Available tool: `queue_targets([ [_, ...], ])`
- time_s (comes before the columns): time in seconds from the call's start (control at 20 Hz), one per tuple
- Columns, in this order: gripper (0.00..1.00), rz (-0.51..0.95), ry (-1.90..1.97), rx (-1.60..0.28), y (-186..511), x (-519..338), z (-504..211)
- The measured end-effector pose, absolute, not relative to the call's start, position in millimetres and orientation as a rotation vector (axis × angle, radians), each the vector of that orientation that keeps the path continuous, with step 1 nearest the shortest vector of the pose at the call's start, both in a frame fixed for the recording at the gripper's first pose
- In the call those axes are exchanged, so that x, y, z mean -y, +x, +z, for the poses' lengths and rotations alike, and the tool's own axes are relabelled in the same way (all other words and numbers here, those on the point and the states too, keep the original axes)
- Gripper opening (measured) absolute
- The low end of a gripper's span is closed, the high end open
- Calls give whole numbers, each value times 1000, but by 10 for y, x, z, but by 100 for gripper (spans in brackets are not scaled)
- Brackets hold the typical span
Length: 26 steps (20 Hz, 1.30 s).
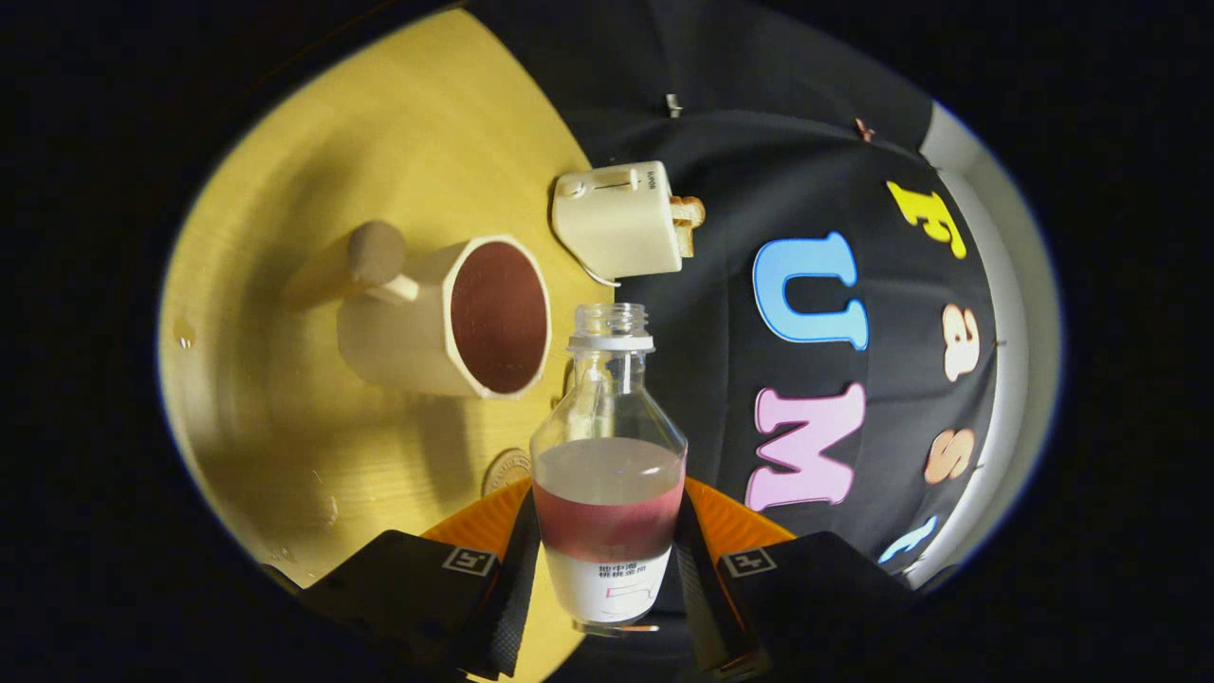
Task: Take the bottle from table, then pour the juice into the cup, finally place the bottle on the coaster
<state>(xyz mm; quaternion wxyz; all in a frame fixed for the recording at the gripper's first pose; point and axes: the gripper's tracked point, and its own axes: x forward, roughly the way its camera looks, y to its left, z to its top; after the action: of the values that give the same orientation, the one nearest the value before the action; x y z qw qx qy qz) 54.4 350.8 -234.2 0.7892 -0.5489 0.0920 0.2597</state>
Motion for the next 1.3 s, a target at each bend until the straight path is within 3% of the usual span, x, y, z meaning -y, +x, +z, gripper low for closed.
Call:
queue_targets([
  [0.3, 71, 539, -700, -216, 521, -3392, -2138],
  [0.55, 71, 559, -265, -354, 524, -3454, -1965],
  [0.75, 71, 611, 72, -287, 598, -3437, -1493],
  [0.95, 71, 586, 145, -145, 943, -3161, -1177],
  [1.3, 72, 467, 156, -192, 1501, -2882, -1813],
])
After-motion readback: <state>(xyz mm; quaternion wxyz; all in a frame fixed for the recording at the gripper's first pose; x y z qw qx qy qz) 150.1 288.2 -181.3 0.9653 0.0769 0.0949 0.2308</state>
